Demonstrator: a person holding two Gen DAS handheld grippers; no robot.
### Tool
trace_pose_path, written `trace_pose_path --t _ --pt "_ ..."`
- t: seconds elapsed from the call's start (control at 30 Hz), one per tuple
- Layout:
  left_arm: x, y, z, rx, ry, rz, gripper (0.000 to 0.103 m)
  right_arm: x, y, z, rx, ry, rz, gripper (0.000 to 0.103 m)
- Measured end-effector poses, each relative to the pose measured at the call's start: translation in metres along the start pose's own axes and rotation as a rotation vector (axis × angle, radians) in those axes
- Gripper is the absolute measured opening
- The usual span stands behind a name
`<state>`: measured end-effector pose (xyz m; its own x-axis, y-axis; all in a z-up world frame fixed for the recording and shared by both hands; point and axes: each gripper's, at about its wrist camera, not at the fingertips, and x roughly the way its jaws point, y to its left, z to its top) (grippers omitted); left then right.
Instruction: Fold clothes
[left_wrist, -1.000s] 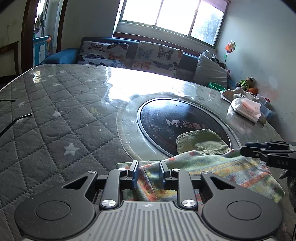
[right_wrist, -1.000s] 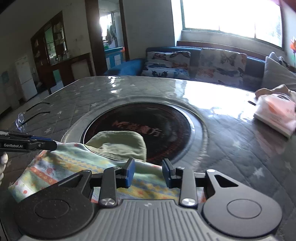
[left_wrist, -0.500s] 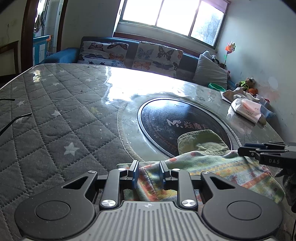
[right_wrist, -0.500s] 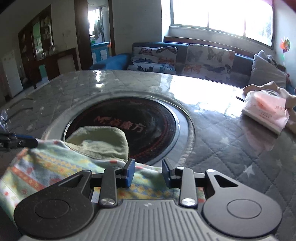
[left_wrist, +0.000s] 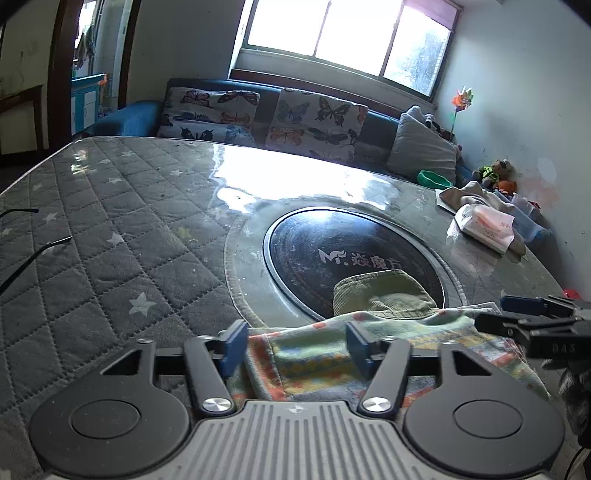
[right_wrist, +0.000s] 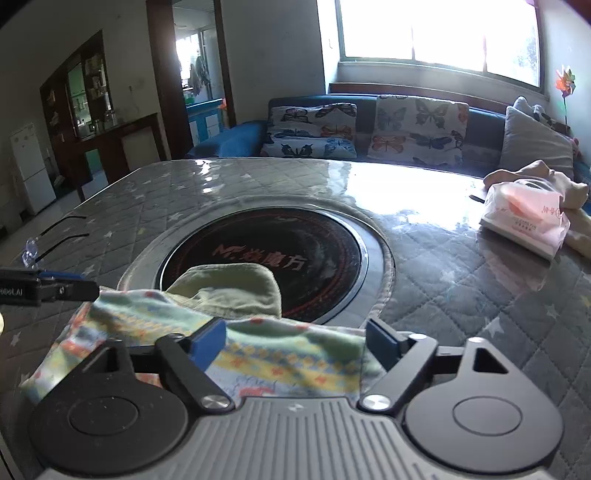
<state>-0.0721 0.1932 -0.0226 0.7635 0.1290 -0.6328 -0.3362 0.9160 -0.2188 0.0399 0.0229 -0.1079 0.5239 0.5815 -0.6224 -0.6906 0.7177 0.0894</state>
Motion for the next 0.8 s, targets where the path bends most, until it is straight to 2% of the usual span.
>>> trace_pose_path --t 0.03,0.1,0.17,0.23,0.33,0.5,0.67,0.8 --pt "-0.001 -0.001 0.000 -0.005 0.003 0.011 0.079 -0.001 0.001 -0.001 -0.003 0.000 0.000 0.090" --pt "-0.003 -0.001 0.001 -0.017 0.016 0.038 0.084 -0.006 0.005 -0.004 -0.007 0.002 0.001 0.098" --pt "-0.006 0.000 0.000 -0.035 0.033 0.056 0.092 -0.009 0.008 -0.006 -0.010 0.004 0.012 0.099" --pt "-0.006 0.001 -0.001 -0.046 0.054 0.081 0.094 -0.011 0.012 -0.008 -0.018 0.014 0.034 0.103" --pt "-0.006 0.003 -0.004 -0.060 0.089 0.123 0.100 -0.011 0.019 -0.011 -0.030 0.031 0.049 0.103" --pt "0.000 0.011 -0.009 -0.096 0.143 0.148 0.103 -0.005 0.028 -0.016 -0.045 0.067 0.045 0.103" --pt "0.006 0.016 -0.015 -0.114 0.187 0.155 0.103 0.009 0.026 -0.019 -0.022 0.143 0.035 0.103" --pt "0.007 0.017 -0.016 -0.121 0.200 0.155 0.103 0.013 0.024 -0.022 -0.002 0.162 0.038 0.103"
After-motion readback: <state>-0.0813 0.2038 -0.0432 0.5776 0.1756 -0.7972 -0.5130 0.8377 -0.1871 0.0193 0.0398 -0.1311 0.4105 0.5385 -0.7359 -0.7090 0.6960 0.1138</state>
